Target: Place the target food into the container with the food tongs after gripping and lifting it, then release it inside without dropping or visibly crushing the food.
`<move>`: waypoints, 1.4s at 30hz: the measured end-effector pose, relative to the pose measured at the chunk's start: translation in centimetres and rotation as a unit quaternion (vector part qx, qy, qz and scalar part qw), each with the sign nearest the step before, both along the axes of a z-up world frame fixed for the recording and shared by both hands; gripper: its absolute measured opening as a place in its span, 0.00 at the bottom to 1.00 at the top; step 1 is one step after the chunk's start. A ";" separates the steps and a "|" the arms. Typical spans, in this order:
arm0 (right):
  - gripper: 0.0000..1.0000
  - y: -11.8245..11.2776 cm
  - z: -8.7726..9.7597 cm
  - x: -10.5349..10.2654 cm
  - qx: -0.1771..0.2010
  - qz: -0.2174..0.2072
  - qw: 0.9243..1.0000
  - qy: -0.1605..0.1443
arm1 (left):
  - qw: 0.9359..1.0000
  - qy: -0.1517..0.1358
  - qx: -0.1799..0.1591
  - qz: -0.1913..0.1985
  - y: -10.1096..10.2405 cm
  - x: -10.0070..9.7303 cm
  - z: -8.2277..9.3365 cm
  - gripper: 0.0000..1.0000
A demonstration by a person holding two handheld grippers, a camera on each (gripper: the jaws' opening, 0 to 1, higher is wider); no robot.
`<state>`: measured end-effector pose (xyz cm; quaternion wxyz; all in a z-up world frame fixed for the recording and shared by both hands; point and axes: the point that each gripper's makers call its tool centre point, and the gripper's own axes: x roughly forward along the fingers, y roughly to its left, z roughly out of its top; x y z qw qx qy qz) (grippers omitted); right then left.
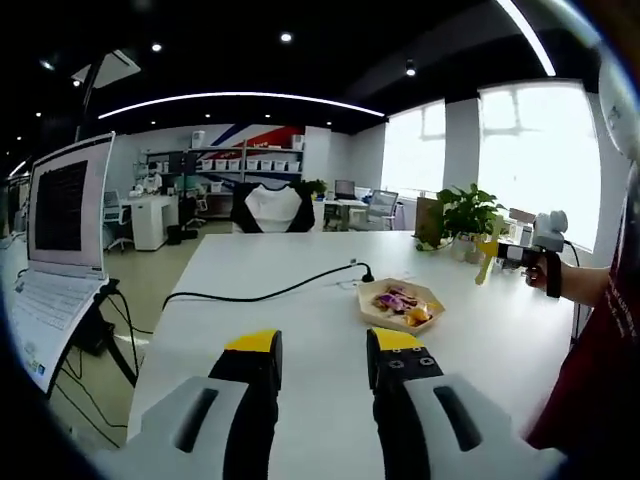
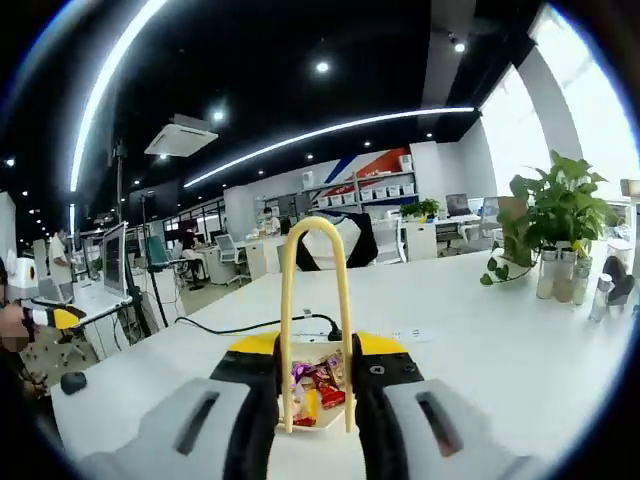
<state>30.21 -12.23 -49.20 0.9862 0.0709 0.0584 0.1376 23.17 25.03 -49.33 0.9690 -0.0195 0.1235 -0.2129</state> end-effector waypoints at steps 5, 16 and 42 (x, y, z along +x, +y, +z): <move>0.24 -2.5 -2.1 -2.9 -0.006 -0.022 1.000 0.020 | 1.000 0.004 -0.003 -0.009 -0.5 0.0 -0.3 0.36; 0.24 -5.4 -5.3 -7.5 -0.031 -0.054 0.996 0.059 | 1.000 0.002 -0.008 -0.010 -0.7 0.1 -0.1 0.36; 0.23 10.7 -4.8 -0.6 0.046 0.078 0.994 0.069 | 0.997 0.020 0.031 0.064 4.6 -3.9 -1.7 0.36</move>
